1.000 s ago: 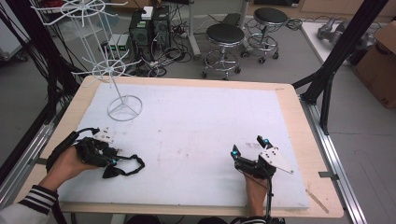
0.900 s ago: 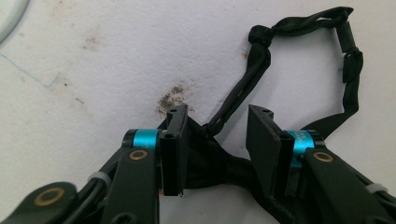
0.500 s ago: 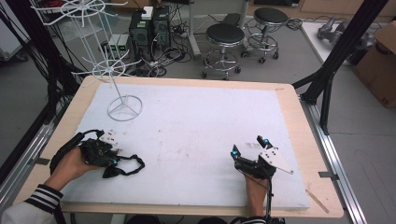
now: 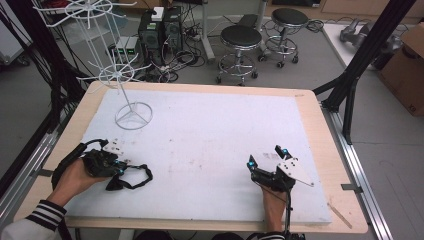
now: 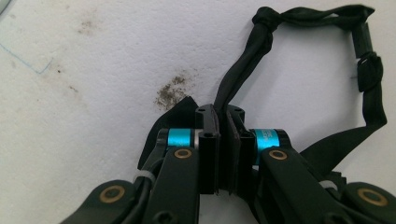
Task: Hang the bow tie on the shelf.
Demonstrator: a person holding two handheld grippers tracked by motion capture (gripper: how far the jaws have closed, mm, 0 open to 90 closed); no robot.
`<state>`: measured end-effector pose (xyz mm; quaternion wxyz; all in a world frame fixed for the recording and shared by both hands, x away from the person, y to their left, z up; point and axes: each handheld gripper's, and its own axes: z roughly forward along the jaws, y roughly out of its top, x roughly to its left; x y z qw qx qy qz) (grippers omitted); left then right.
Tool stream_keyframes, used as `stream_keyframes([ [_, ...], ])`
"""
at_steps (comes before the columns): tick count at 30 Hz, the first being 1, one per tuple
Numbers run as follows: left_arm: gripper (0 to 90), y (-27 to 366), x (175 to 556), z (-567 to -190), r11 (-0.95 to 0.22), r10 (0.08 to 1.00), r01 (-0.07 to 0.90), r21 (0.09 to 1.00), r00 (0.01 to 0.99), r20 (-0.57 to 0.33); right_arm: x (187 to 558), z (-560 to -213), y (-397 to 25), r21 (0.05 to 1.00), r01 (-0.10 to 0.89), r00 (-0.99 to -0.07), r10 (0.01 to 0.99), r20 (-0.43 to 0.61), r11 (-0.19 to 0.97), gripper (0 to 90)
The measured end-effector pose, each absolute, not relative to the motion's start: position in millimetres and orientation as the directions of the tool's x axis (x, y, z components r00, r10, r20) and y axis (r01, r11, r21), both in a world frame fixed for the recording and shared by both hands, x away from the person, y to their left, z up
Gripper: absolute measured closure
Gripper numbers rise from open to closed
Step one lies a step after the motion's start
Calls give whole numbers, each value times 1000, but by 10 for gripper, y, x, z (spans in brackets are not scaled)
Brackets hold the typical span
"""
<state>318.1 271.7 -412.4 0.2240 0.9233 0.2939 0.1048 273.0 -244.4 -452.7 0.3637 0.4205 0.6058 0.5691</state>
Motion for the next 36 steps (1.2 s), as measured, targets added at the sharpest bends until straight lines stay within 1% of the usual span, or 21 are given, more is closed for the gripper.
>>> stream_keyframes([
  [4,847,2759,3166,-4116,-697,613,510,504,789,49,2731,-4526,-2444,996,95,-382,924,37,-1,24],
  [9,848,2789,3158,-4110,-676,619,510,532,784,35,2731,-4526,-2442,996,92,-381,924,33,2,24],
  [11,849,2806,3155,-4106,-660,626,518,545,780,16,2731,-4525,-2443,996,93,-381,924,33,3,24],
  [18,852,2866,3134,-4031,-608,656,515,605,755,16,2731,-4526,-2441,996,92,-381,924,34,1,24],
  [23,854,2900,3113,-3940,-565,665,486,667,747,20,2732,-4526,-2442,996,90,-380,924,32,3,24],
  [30,853,2868,3074,-3790,-533,670,408,741,738,75,2732,-4526,-2442,996,88,-382,924,28,7,24],
  [36,853,2851,3066,-3640,-486,691,363,795,716,96,2732,-4526,-2441,996,89,-381,924,27,8,24],
])
